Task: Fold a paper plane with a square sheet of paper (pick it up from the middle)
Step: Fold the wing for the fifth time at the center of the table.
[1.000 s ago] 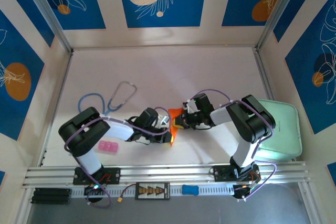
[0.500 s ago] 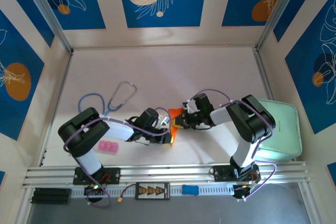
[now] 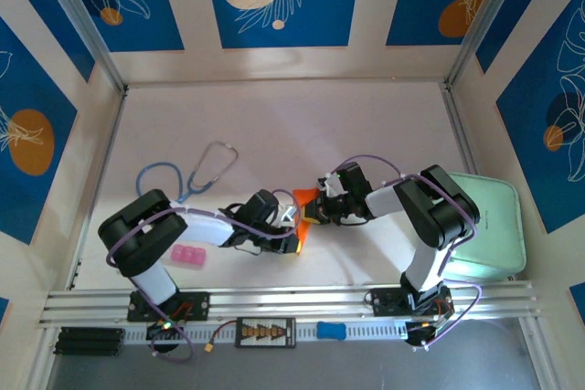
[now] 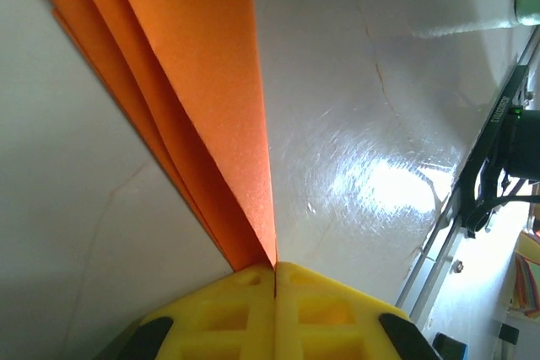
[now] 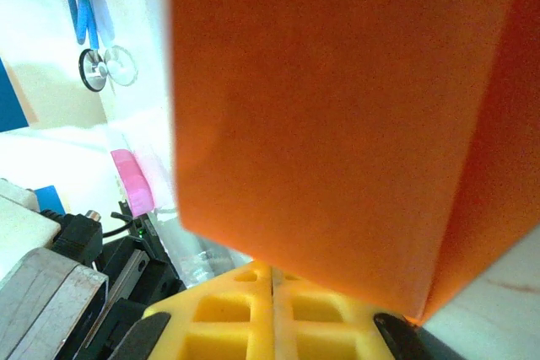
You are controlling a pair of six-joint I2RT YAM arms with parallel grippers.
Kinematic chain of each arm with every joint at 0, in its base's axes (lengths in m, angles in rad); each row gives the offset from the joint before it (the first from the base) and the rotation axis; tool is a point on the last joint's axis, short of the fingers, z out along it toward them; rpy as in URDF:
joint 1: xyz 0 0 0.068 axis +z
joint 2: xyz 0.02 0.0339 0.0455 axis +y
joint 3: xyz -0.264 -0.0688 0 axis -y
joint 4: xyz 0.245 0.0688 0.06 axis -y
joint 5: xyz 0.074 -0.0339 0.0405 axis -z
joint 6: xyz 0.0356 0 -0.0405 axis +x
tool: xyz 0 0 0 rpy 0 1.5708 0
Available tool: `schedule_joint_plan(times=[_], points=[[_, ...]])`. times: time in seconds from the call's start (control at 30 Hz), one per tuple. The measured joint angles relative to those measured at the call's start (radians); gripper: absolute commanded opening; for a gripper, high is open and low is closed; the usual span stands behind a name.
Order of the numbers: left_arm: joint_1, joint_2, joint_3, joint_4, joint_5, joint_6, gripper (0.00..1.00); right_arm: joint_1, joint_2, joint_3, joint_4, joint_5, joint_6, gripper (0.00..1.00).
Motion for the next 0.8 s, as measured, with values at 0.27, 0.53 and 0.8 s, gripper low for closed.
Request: schedule_joint_plan(times=[0.27,0.53,0.8], points=[[-0.021,-0.013,0.014,-0.043,-0.041,0.003,0.0,0.002,-0.003,0.001,-0.006,0.008,0.0,0.02],[-0.056,-0.05,0.005,-0.1,-0.07,0.003,0.04,0.002,-0.003,0.001,-0.006,0.008,0.0,0.02],[-0.083,-0.203,-0.015,-0.279,-0.105,0.011,0.05,0.006,-0.007,0.001,-0.01,0.018,0.0,0.02]])
